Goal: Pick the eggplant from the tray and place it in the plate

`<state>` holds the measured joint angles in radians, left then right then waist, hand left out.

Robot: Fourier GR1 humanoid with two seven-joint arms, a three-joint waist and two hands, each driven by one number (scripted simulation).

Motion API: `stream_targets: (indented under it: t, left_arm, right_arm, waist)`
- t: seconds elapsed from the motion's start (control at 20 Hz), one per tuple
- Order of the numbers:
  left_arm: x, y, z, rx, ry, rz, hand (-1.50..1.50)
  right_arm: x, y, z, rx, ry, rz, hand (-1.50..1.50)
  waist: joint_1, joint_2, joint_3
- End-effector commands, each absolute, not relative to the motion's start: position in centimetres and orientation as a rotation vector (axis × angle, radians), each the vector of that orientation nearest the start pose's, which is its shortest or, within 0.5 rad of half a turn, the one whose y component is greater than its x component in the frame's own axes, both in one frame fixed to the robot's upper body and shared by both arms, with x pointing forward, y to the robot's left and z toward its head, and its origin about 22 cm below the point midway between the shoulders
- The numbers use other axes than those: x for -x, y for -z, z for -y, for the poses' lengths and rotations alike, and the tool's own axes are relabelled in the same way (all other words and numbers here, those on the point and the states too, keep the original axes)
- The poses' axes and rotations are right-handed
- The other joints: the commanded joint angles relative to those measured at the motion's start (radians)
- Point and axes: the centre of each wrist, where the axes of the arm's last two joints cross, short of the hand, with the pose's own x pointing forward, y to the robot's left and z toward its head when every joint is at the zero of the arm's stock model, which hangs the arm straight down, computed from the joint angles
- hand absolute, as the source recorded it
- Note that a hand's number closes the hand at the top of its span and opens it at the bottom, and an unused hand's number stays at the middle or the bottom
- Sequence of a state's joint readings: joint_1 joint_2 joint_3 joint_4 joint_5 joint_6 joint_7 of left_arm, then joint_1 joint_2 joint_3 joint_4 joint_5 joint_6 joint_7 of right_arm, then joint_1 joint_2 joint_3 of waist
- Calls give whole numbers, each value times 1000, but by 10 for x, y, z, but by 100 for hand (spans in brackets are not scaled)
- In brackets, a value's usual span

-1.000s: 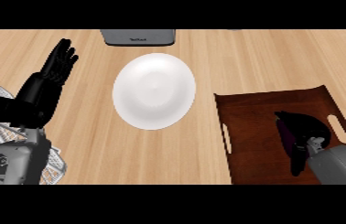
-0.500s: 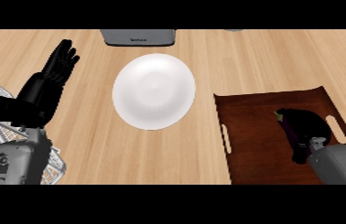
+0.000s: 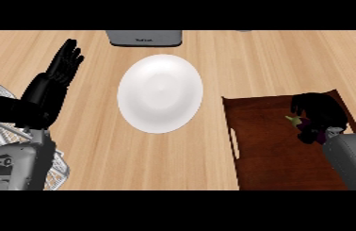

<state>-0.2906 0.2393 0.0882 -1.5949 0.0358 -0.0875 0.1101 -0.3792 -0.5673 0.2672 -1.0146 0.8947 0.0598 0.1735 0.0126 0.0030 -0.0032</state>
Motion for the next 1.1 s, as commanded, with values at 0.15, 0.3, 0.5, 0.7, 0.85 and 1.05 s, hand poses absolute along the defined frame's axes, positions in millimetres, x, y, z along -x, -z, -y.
stream_targets:
  t: [0.15,0.3,0.5,0.7,0.85,1.05]
  left_arm:
    - [-304,-105,-284,-128,230,1741,0]
    - [-303,-107,-285,-149,242,1757,0]
    - [-291,-95,-285,-134,225,1732,0]
    - [-294,-108,-276,-156,222,1744,0]
    - [-302,-106,-288,-172,231,1746,0]
    - [-290,-99,-276,-126,240,1747,0]
  right_arm:
    - [-347,-39,350,1141,-1154,1156,150]
    - [-354,-45,354,1032,-1140,1274,150]
    - [-360,-85,325,917,-1112,1531,150]
    - [-361,-110,289,706,-1025,1728,150]
    - [-351,-110,272,622,-993,1810,150]
    - [-358,-137,212,563,-1005,1833,150]
  waist:
    - [-6,-1,4]
    - [-6,-1,4]
    - [-16,-9,3]
    - [-21,-12,3]
    - [-25,-7,3]
    - [-5,-5,3]
